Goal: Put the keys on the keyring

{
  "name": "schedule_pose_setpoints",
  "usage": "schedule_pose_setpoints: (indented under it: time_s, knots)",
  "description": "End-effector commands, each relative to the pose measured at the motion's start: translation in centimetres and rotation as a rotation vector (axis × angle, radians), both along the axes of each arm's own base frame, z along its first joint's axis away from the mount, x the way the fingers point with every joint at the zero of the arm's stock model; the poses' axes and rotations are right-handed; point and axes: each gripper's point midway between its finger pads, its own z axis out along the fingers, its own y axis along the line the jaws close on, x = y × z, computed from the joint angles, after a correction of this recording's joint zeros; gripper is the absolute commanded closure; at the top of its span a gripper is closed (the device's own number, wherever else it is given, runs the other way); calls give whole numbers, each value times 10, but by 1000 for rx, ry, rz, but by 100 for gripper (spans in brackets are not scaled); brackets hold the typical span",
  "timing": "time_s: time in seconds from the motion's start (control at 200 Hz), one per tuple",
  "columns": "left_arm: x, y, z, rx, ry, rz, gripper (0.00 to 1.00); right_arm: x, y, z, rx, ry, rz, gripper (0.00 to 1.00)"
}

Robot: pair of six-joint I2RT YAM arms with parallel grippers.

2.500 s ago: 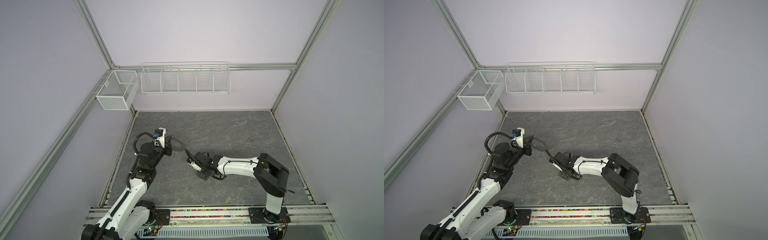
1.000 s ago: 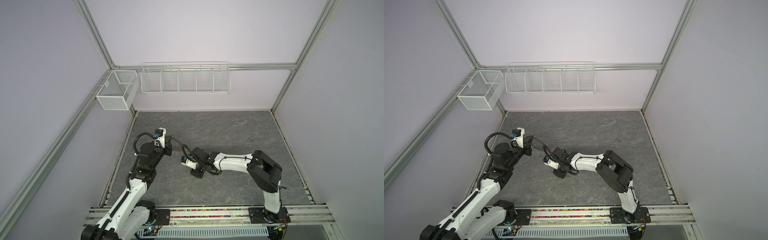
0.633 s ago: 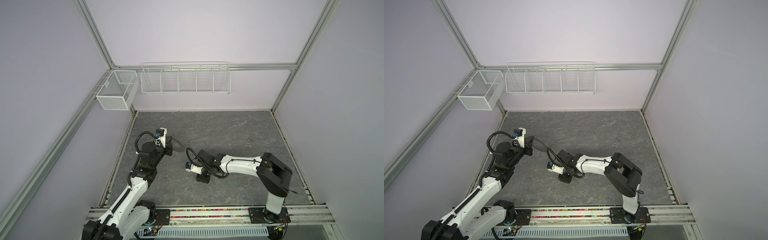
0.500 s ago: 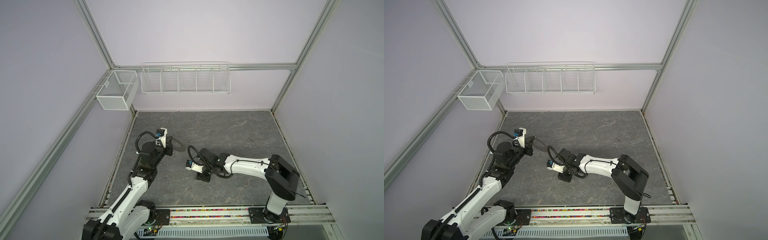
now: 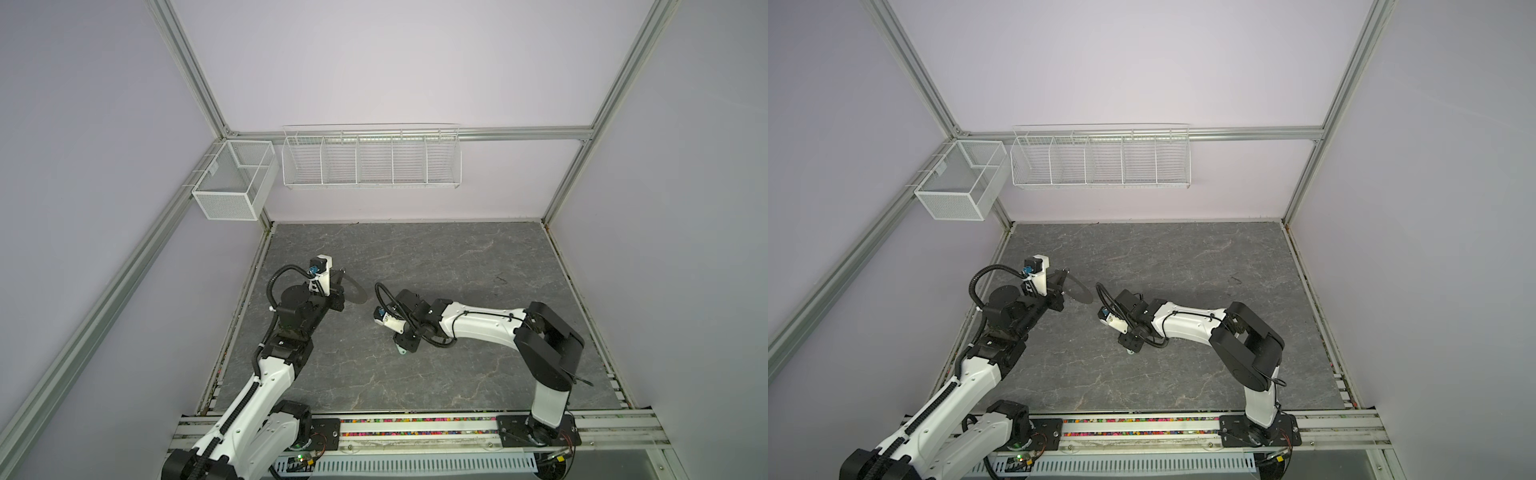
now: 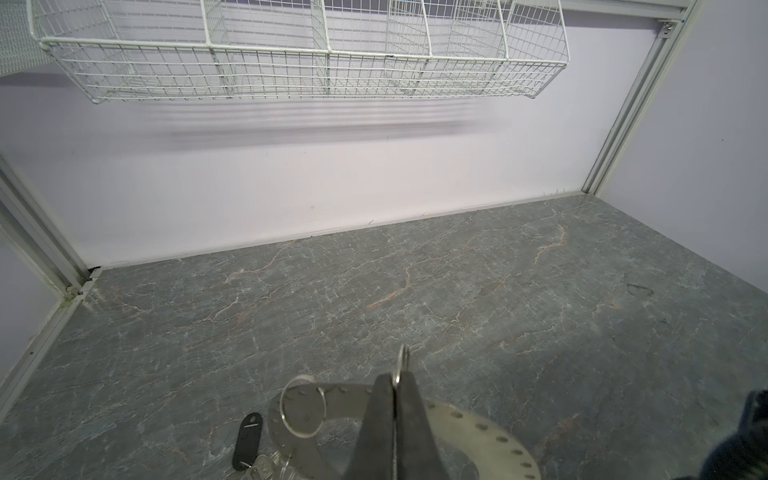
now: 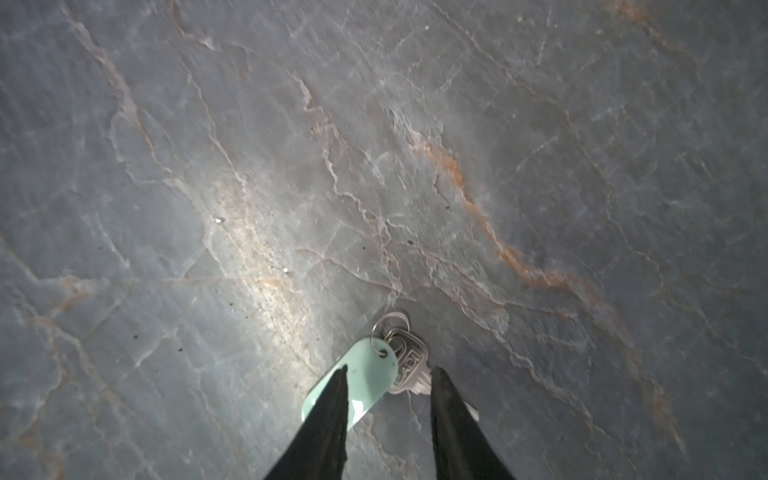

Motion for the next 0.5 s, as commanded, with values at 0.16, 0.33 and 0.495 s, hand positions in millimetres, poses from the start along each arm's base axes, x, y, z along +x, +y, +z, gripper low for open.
schedule_pose_setpoints:
  time_s: [0.16,0.33,0.495]
  knots:
    - [0,-2,13,-7,-41,-7,100,5,5,-7,-30,-36,-82,66]
    - [-1,-2,12,-5,-40,-8,100,7,8,-12,-46,-38,-89,69]
    - [-1,-1,11,-5,-36,-6,100,6,8,-18,-65,-34,-87,74]
